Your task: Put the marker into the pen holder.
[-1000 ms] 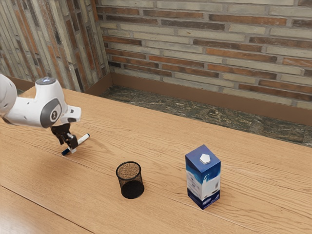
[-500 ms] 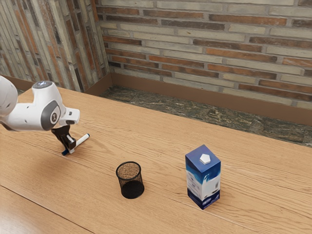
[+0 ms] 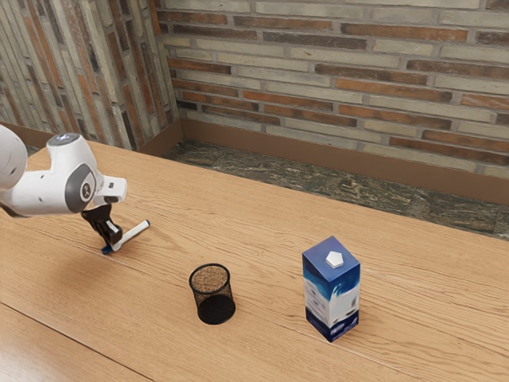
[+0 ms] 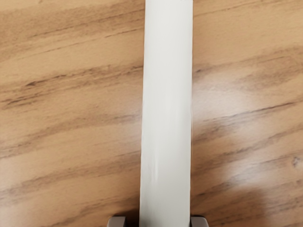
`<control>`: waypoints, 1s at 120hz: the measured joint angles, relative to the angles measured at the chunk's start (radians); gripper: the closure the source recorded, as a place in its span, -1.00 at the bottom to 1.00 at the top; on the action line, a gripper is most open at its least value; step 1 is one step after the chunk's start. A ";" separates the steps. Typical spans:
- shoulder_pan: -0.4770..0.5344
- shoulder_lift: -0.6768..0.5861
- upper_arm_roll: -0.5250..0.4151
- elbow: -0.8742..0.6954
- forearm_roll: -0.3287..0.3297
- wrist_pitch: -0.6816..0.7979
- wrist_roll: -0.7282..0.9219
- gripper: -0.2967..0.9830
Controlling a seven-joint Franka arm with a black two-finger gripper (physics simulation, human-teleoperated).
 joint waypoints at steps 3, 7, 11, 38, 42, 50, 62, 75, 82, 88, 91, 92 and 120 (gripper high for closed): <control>0.000 0.000 0.000 0.000 0.001 0.000 0.000 0.48; -0.002 -0.001 0.000 0.001 0.002 0.000 -0.002 0.50; -0.006 -0.003 0.000 0.001 0.001 -0.001 -0.001 0.52; -0.121 -0.150 0.006 -0.006 0.002 -0.073 -0.002 0.59; -0.148 -0.204 0.005 -0.010 0.005 -0.105 -0.004 0.60; -0.196 -0.310 0.000 -0.041 0.010 -0.168 -0.011 0.61; -0.219 -0.410 -0.061 -0.079 0.024 -0.255 -0.028 0.61; -0.240 -0.475 -0.139 -0.104 0.045 -0.335 -0.055 0.62; -0.254 -0.493 -0.174 -0.110 0.058 -0.370 -0.072 0.62; -0.260 -0.507 -0.197 -0.111 0.066 -0.398 -0.086 0.62; -0.258 -0.512 -0.207 -0.112 0.069 -0.412 -0.092 0.62; -0.256 -0.513 -0.210 -0.112 0.069 -0.416 -0.095 0.62; -0.232 -0.541 -0.318 -0.110 0.079 -0.511 -0.153 0.60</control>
